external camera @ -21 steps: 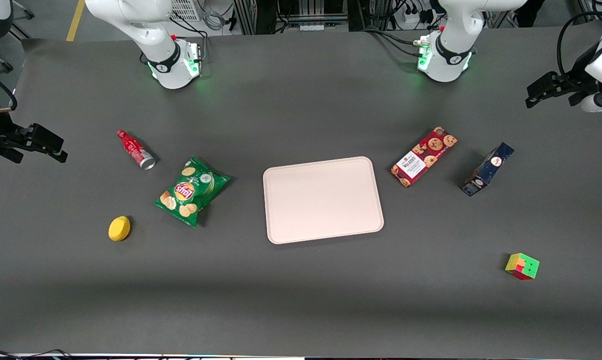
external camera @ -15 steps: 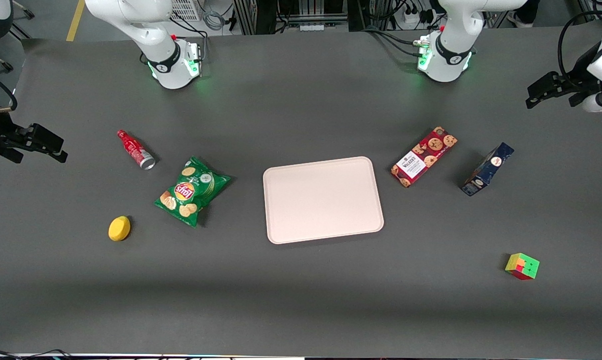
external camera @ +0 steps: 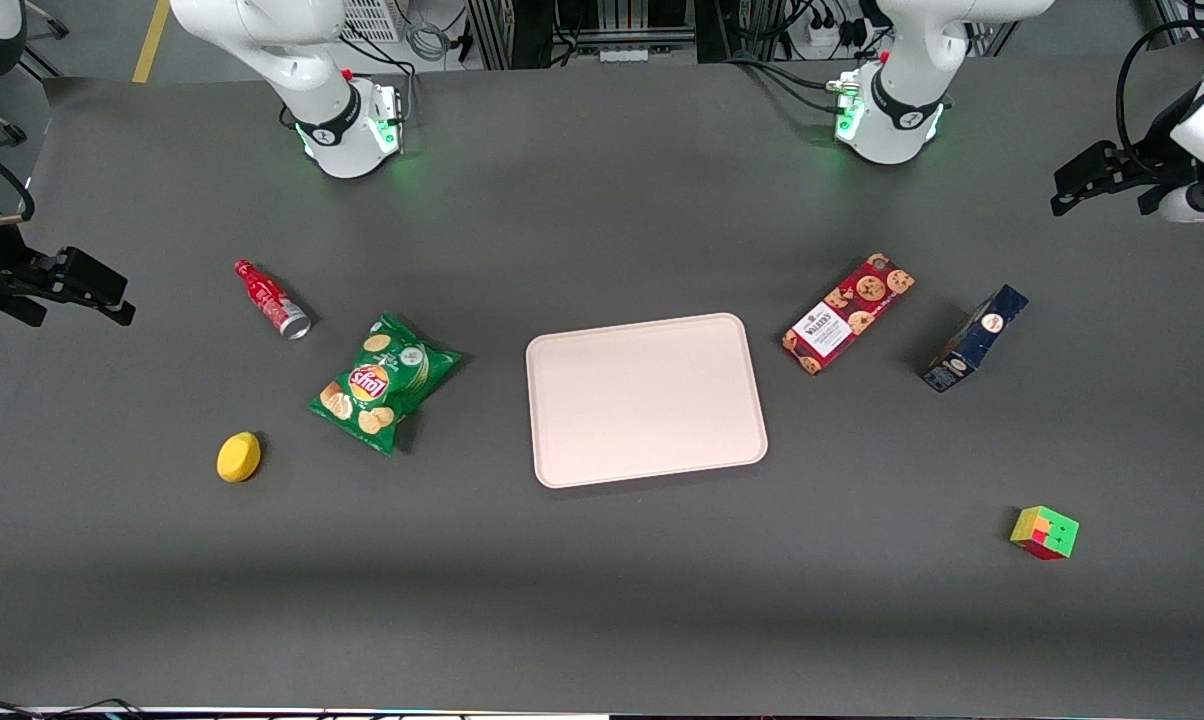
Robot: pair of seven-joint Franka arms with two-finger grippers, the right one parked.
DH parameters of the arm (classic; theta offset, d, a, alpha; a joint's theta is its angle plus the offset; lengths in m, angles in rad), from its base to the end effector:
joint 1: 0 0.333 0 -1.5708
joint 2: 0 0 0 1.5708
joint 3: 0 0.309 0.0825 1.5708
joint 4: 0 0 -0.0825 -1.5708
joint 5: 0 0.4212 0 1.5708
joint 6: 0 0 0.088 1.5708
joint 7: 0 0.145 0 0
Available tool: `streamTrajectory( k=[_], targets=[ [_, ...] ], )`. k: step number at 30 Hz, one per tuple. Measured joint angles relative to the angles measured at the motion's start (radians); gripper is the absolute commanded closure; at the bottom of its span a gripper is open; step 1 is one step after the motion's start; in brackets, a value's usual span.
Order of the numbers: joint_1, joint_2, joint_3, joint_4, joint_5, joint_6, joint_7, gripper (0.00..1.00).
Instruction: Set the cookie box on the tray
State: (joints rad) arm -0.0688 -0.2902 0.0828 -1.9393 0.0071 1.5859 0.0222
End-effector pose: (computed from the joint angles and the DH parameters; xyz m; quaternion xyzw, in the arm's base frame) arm 0.4958 0.0114 0.5512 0.9994 -0.0064 -0.0319 0.0088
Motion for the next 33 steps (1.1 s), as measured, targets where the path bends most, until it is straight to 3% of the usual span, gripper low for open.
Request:
streamTrajectory(
  k=[20,28,33],
  targets=[
    [0.0,0.0,0.0,0.004,0.0,-0.001,0.029,0.0],
    [0.0,-0.001,0.0,0.064,0.0,-0.082,0.093,0.0],
    [0.0,-0.013,-0.003,0.109,0.018,-0.153,0.228,0.0]
  ],
)
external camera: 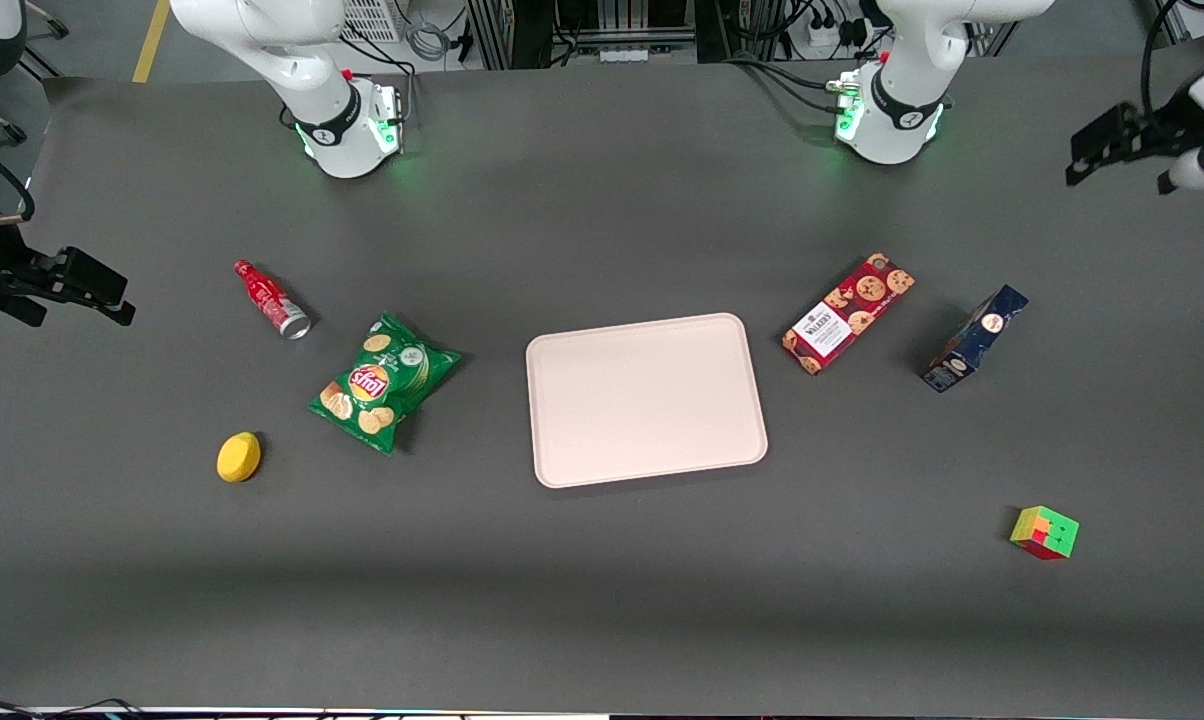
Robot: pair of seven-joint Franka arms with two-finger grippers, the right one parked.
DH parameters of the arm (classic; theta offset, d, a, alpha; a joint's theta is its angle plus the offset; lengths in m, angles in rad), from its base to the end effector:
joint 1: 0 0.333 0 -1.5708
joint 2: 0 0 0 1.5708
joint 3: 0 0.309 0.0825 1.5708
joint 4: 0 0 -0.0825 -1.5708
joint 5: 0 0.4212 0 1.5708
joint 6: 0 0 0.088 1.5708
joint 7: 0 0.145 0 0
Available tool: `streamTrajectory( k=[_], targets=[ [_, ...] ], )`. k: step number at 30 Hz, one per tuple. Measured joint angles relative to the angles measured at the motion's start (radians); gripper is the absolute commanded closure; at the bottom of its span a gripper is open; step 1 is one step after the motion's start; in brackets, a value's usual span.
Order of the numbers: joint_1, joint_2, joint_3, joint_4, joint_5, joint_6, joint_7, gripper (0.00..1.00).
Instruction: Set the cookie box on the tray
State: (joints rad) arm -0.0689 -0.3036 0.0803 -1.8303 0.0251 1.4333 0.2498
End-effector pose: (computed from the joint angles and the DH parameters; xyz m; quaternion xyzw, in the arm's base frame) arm 0.4777 0.0140 0.6004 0.9916 -0.1200 -0.0468 0.0055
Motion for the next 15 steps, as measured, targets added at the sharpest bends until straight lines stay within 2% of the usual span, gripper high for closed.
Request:
streamTrajectory(
  k=[8,15],
  targets=[
    [0.001,0.006,0.003,-0.058,0.029,0.003,0.259,0.0],
    [0.003,0.074,0.009,-0.243,0.031,0.183,0.382,0.0]
  ],
)
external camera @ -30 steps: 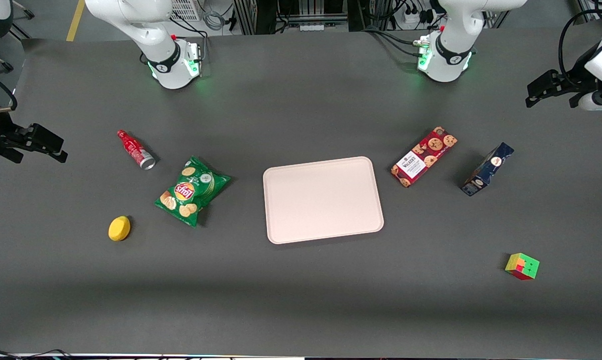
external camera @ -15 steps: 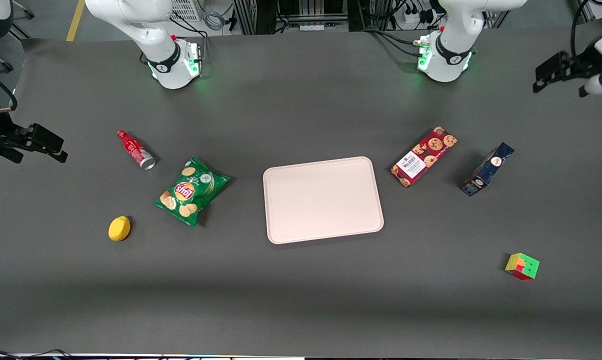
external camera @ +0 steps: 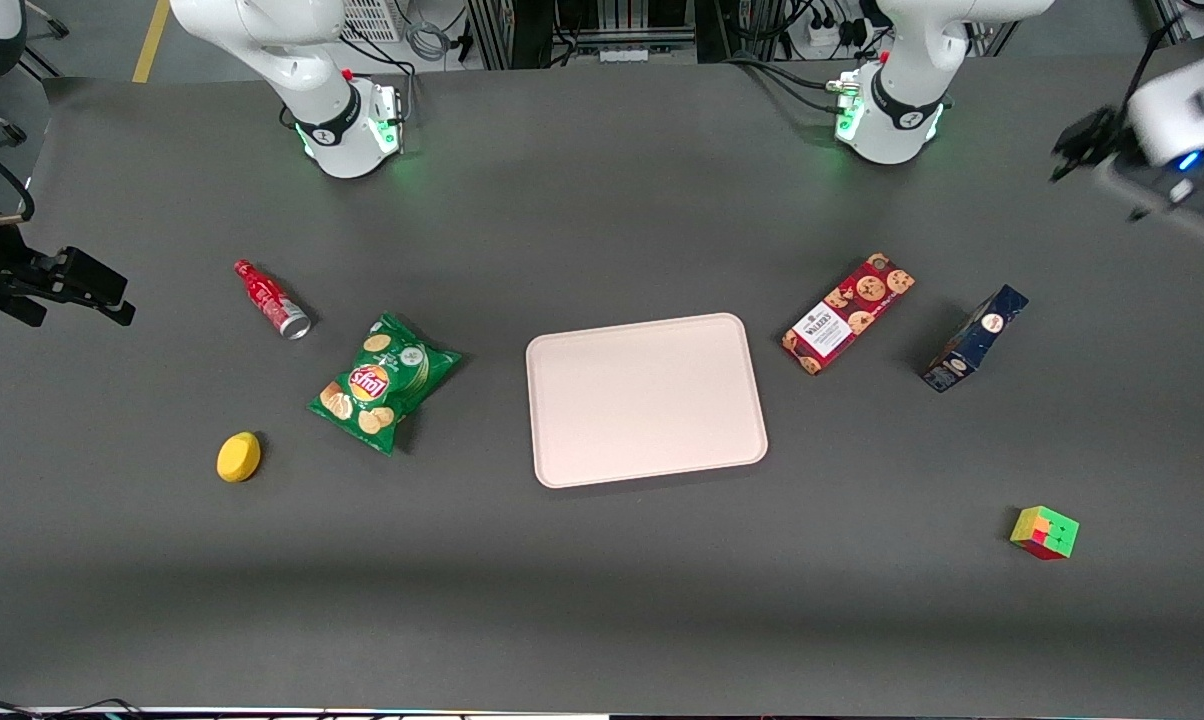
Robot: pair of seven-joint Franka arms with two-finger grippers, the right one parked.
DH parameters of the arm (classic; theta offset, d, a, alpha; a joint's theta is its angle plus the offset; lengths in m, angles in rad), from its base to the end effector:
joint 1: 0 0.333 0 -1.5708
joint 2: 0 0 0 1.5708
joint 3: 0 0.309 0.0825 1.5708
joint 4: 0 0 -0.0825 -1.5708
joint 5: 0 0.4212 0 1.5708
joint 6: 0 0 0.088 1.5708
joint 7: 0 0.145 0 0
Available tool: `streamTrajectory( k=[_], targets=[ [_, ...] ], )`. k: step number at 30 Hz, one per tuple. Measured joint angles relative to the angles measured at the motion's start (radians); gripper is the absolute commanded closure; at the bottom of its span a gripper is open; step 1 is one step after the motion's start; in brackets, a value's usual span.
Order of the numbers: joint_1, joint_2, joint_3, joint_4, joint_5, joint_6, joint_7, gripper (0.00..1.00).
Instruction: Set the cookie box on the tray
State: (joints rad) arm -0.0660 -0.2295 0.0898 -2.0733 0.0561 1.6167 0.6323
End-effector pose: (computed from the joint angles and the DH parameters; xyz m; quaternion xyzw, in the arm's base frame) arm 0.4908 0.0210 0.4570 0.9457 -0.3041 -0.1133 0.0199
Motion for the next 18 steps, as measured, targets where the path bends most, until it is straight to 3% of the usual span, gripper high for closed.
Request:
streamTrajectory(
  k=[8,18],
  targets=[
    [0.001,0.093,0.0,-0.191,0.0,0.258,0.028,0.0],
    [0.018,0.218,0.002,-0.223,0.0,0.432,0.061,0.0]
  ],
)
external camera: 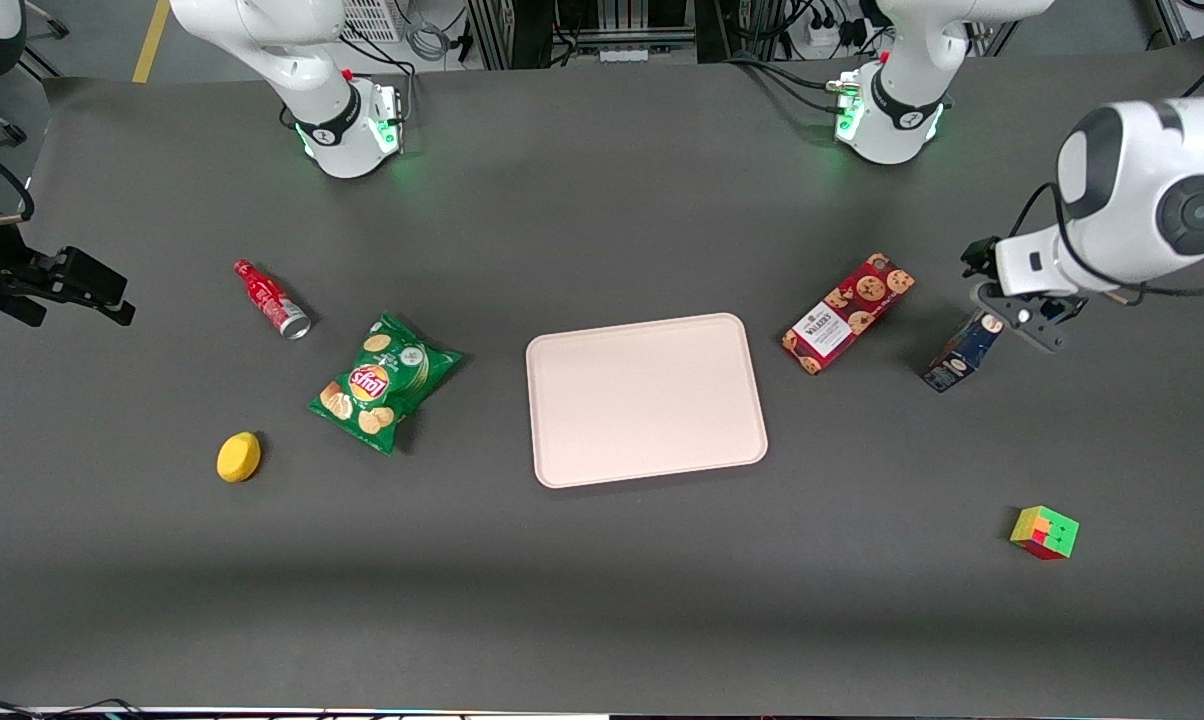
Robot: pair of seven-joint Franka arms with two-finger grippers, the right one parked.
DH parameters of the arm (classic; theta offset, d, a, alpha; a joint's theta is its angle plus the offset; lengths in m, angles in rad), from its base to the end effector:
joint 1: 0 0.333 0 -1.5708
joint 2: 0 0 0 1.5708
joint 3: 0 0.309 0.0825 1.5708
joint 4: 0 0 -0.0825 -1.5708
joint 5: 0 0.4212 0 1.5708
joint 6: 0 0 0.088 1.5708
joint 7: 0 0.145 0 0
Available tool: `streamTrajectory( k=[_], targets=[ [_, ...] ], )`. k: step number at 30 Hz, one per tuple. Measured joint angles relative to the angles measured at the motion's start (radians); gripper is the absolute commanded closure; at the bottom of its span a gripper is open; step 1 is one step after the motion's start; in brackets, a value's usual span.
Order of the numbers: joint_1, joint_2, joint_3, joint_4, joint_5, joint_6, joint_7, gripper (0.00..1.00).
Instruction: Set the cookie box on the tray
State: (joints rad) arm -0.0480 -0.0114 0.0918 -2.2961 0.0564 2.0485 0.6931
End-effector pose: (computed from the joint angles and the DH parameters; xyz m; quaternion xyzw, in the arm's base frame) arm 0.5024 0.0269 0.2680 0.9357 -0.3317 -0.1181 0.0211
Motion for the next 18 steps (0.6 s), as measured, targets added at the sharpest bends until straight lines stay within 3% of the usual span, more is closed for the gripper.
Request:
streamTrajectory(
  k=[18],
  targets=[
    [0.018,0.14,0.034,-0.026,-0.001,0.221,0.056,0.0]
  ],
)
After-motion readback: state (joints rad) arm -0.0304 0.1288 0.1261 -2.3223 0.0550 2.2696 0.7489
